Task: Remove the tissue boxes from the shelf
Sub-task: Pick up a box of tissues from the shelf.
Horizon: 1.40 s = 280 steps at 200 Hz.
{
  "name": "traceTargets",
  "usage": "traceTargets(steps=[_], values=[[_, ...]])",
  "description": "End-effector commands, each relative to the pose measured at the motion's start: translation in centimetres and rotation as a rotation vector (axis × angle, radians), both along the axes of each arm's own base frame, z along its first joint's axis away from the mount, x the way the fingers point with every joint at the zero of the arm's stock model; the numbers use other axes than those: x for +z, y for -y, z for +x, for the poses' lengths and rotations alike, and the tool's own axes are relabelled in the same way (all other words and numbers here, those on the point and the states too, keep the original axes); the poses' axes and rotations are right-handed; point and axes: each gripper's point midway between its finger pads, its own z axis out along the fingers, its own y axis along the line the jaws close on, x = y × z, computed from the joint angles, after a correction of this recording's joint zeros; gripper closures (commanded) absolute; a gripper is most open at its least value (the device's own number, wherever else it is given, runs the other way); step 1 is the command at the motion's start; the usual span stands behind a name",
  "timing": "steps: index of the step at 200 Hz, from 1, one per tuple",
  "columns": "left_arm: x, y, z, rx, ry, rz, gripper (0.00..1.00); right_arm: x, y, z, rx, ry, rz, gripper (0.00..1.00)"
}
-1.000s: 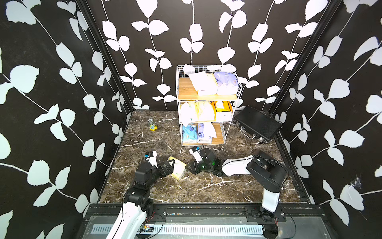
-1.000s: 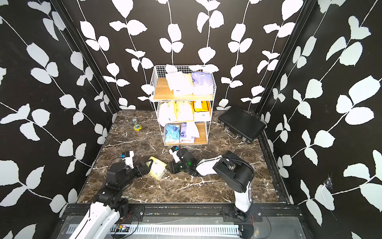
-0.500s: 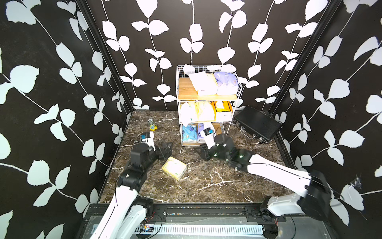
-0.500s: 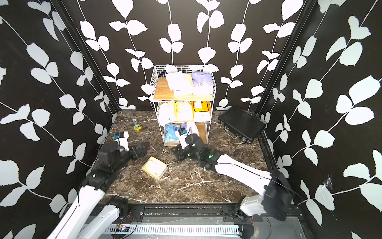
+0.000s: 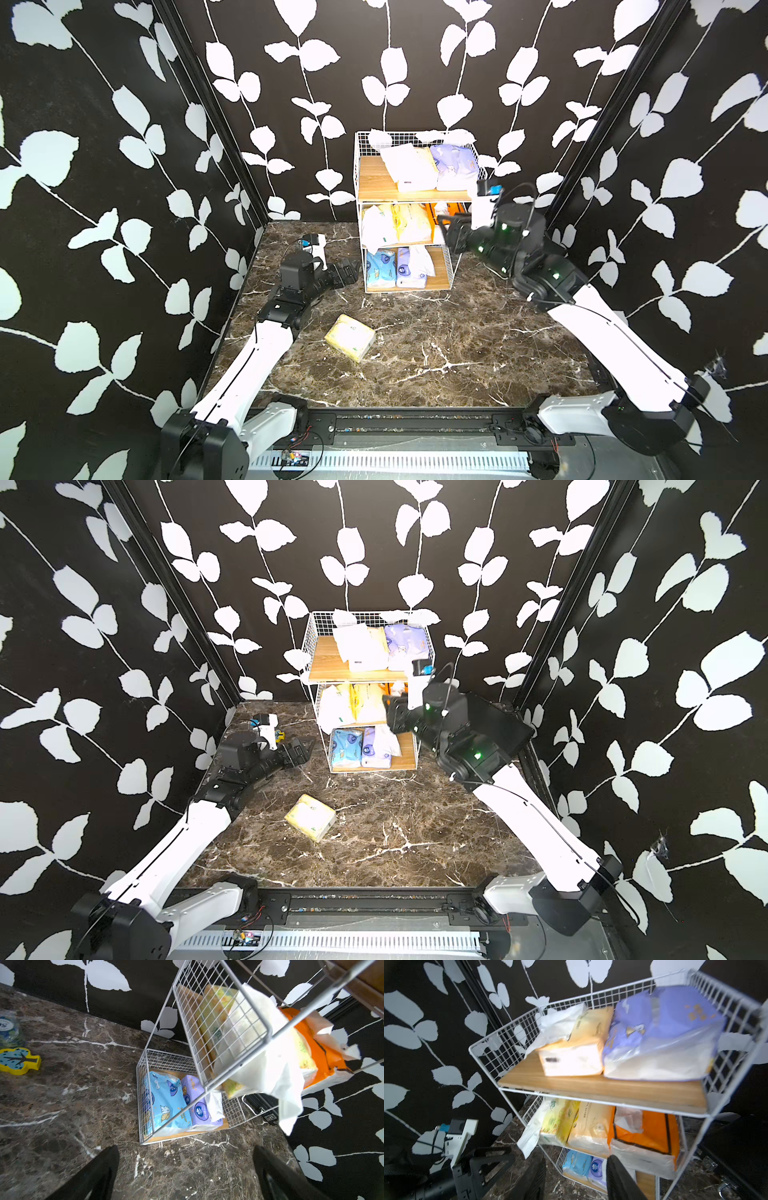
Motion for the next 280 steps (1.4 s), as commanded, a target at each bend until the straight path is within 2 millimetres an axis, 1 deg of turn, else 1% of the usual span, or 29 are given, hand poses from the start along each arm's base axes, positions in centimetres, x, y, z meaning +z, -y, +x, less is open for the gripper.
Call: traceTargets(steps=[1,22,44,54,69,72,73,77,88,109,116,123,153,178,214,260,280], values=[[2.1,0.8,0.6,-0.027,0.071,-0.042,0.01,2.5,0.5,1.4,-0.046,0.049,0.041,0.51],[1.5,1.3,1.1,-0.043,0.059,-0.045,0.01,5.0,-0.2,2.2,-0.024,0.105,0.071,0.51],[1.0,1.6,1.5,-0.051,0.041,-0.052,0.01,7.5,-2.3,2.7,0.093,0.160,0.074,0.50],[0.7,1.8,1.5,-0.059,0.033,-0.060,0.01,8.3,-2.5,3.2,0.086,0.168,0.070,0.51],[0.5,2.2,1.5,-0.076,0.026,-0.072,0.01,9.1,-2.2,4.2,0.051,0.181,0.066,0.50],[0.4,2.2,1.5,-0.076,0.026,-0.072,0.01,9.6,-2.0,4.1,0.047,0.189,0.068,0.50],[0.4,2.2,1.5,-0.077,0.026,-0.072,0.01,9.1,-2.3,4.5,0.045,0.180,0.062,0.51],[0.4,2.2,1.6,-0.077,0.025,-0.072,0.01,8.6,-2.4,5.3,0.035,0.167,0.053,0.50],[0.1,2.3,1.6,-0.078,0.018,-0.069,0.01,8.5,-2.0,6.6,0.002,0.141,0.042,0.51],[0.0,2.4,1.6,-0.085,0.011,-0.070,0.01,7.5,-2.0,8.7,-0.032,0.094,-0.008,0.51],[0.1,2.5,1.6,-0.088,0.010,-0.071,0.01,7.4,-1.9,9.1,-0.041,0.087,-0.022,0.51],[0.0,2.7,1.5,-0.092,0.008,-0.069,0.01,6.8,-2.1,9.6,-0.043,0.075,-0.037,0.51],[-0.3,2.8,1.4,-0.093,-0.001,-0.052,0.01,5.7,-2.7,10.8,-0.029,0.051,-0.039,0.50],[-0.4,3.0,1.3,-0.095,-0.004,-0.055,0.01,4.8,-3.9,10.9,0.022,0.023,-0.017,0.51],[-0.3,3.4,1.2,-0.097,-0.007,-0.059,0.01,4.9,-6.5,10.1,0.162,0.027,0.078,0.50],[0.0,4.2,0.9,-0.108,-0.008,-0.058,0.01,5.2,-7.6,9.0,0.243,0.009,0.126,0.51],[-0.1,4.5,0.7,-0.114,-0.012,-0.048,0.01,5.4,-7.4,8.5,0.252,0.011,0.126,0.51]])
